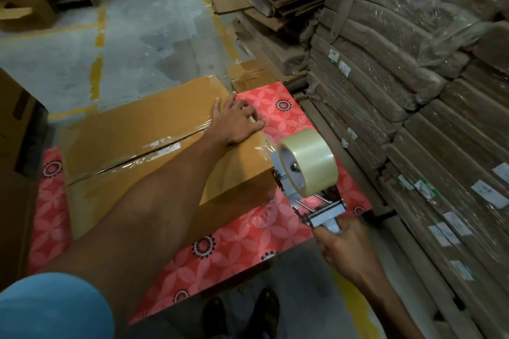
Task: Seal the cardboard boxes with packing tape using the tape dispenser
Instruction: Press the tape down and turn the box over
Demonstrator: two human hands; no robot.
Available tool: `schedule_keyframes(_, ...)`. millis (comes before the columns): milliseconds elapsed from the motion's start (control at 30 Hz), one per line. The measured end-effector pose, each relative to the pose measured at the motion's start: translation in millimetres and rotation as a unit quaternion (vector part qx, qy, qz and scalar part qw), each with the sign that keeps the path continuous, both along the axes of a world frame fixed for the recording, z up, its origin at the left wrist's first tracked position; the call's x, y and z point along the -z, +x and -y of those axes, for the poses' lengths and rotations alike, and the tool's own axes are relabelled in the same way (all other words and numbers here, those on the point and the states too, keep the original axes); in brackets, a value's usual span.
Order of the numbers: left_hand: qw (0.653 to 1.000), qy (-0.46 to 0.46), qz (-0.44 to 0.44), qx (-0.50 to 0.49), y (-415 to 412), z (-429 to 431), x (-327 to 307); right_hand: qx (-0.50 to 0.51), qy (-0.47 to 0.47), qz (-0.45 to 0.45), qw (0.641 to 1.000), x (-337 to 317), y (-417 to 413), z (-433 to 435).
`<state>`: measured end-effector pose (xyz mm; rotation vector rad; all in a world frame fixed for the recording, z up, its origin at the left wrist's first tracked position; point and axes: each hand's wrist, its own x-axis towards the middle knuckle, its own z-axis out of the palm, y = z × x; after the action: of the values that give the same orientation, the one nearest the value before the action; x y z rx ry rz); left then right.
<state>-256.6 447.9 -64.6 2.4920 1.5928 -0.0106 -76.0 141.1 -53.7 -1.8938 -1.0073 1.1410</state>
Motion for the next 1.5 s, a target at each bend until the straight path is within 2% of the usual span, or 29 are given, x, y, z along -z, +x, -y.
schedule_keyframes(167,1.000,0.004,0.005,0.005,-0.7,4.0,-3.2,0.004,0.006,-0.034,0.999,9.7,1.0,3.6)
schedule_keyframes(267,1.000,0.001,0.020,0.009,-1.7,6.0,-2.2,0.026,0.016,-0.094,0.995,12.9,-3.5,6.1)
schedule_keyframes(400,0.997,0.047,0.055,0.016,-0.1,6.8,-4.8,0.014,0.020,-0.095,0.995,25.3,-3.8,-2.5)
schedule_keyframes(500,0.981,0.115,0.113,0.107,7.3,21.9,-6.0,0.004,0.014,-0.094,0.996,44.9,0.4,-4.3)
schedule_keyframes(567,0.965,0.069,0.178,0.181,8.1,41.2,-4.2,-0.024,-0.003,-0.060,0.998,59.5,-0.5,-4.0)
schedule_keyframes(600,0.961,0.040,0.171,0.215,6.8,49.3,-2.0,-0.032,-0.021,-0.050,0.998,65.6,-2.3,-3.9)
schedule_keyframes(700,0.962,0.012,0.080,0.260,1.0,57.7,4.3,-0.037,-0.057,-0.061,0.996,77.6,-10.0,-6.1)
schedule_keyframes(733,0.962,0.010,0.066,0.266,-0.6,55.9,3.6,-0.014,-0.056,-0.087,0.995,76.7,-15.7,-7.3)
schedule_keyframes(767,0.961,0.006,0.057,0.272,-1.1,54.3,3.4,0.030,-0.053,-0.151,0.987,77.5,-21.9,-6.9)
schedule_keyframes(833,0.961,0.003,0.046,0.274,-1.1,54.3,2.6,0.105,-0.042,-0.330,0.937,75.8,-36.5,-2.1)
schedule_keyframes(867,0.961,0.008,0.040,0.273,-1.0,55.3,3.3,0.130,-0.035,-0.372,0.918,76.7,-40.7,1.0)
schedule_keyframes(900,0.962,0.013,0.035,0.270,-0.6,55.5,3.7,0.155,-0.027,-0.374,0.914,78.3,-43.0,3.4)
schedule_keyframes(967,0.964,0.026,0.028,0.261,0.7,56.7,4.0,0.201,-0.010,-0.297,0.934,85.6,-36.3,8.1)
schedule_keyframes(1067,0.969,0.044,0.016,0.243,7.4,63.6,2.0,0.230,-0.015,-0.114,0.966,93.8,-9.9,-5.3)
schedule_keyframes(1167,0.978,0.033,-0.004,0.207,16.7,76.0,-1.2,0.176,-0.041,0.033,0.983,93.4,13.7,-43.6)
schedule_keyframes(1267,0.979,0.048,-0.012,0.197,20.9,87.9,1.5,0.120,-0.084,0.157,0.977,102.9,30.9,-76.5)
schedule_keyframes(1367,0.975,0.064,0.000,0.211,18.4,99.7,8.8,0.067,-0.110,0.223,0.966,122.6,35.3,-88.8)
schedule_keyframes(1500,0.977,0.013,0.010,0.214,13.4,102.3,8.2,0.028,-0.143,0.232,0.962,147.4,33.0,-93.4)
